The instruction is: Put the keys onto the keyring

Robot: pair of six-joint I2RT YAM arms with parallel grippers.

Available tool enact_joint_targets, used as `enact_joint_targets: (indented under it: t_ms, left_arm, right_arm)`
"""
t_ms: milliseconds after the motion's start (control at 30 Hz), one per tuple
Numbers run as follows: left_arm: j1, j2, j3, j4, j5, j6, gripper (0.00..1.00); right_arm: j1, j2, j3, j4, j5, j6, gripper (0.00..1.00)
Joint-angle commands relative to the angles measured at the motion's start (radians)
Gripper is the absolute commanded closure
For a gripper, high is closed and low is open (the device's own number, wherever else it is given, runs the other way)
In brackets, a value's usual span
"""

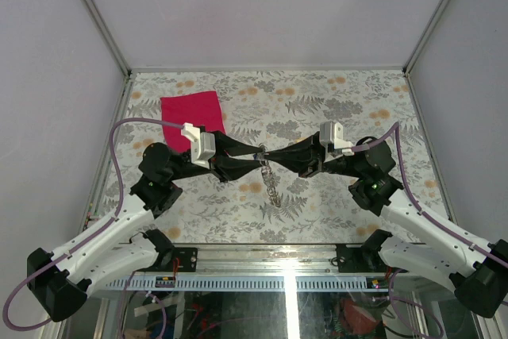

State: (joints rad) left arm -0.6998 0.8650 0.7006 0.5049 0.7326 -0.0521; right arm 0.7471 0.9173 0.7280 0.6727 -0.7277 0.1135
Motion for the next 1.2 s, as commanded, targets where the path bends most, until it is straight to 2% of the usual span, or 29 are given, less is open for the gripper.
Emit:
enact_joint_targets:
  t_ms: [0, 400, 600, 867, 967, 1067, 1167]
  left_arm:
    - [-0.003, 0.004, 0.021, 0.079, -0.003, -0.008, 0.67]
    - [-0.004, 0.023, 0.027, 0.089, 0.000, -0.014, 0.79]
    - [-0.003, 0.026, 0.037, 0.087, 0.003, -0.015, 0.99]
    - [-0.003, 0.013, 0.030, 0.064, 0.011, 0.026, 1.00]
    - [-0.004, 0.007, 0.024, 0.059, 0.020, 0.038, 1.00]
    - [-0.003, 0.006, 0.026, 0.052, 0.031, 0.045, 1.00]
    - [-0.003, 0.003, 0.032, 0.033, 0.040, 0.059, 1.00]
  right_arm:
    - [0.007, 0.007, 0.011, 0.089, -0.025, 0.002, 1.00]
    - [0.007, 0.022, 0.015, 0.093, -0.070, 0.020, 1.00]
    - [0.008, 0.026, 0.011, 0.087, -0.079, 0.019, 1.00]
    - [0.007, 0.001, 0.015, 0.074, -0.062, 0.002, 0.98]
    - [0.006, -0.020, 0.025, 0.033, -0.051, -0.015, 0.87]
    - [0.007, -0.041, 0.028, 0.001, -0.039, -0.035, 0.69]
    - [0.007, -0.075, 0.034, -0.055, -0.018, -0.073, 0.61]
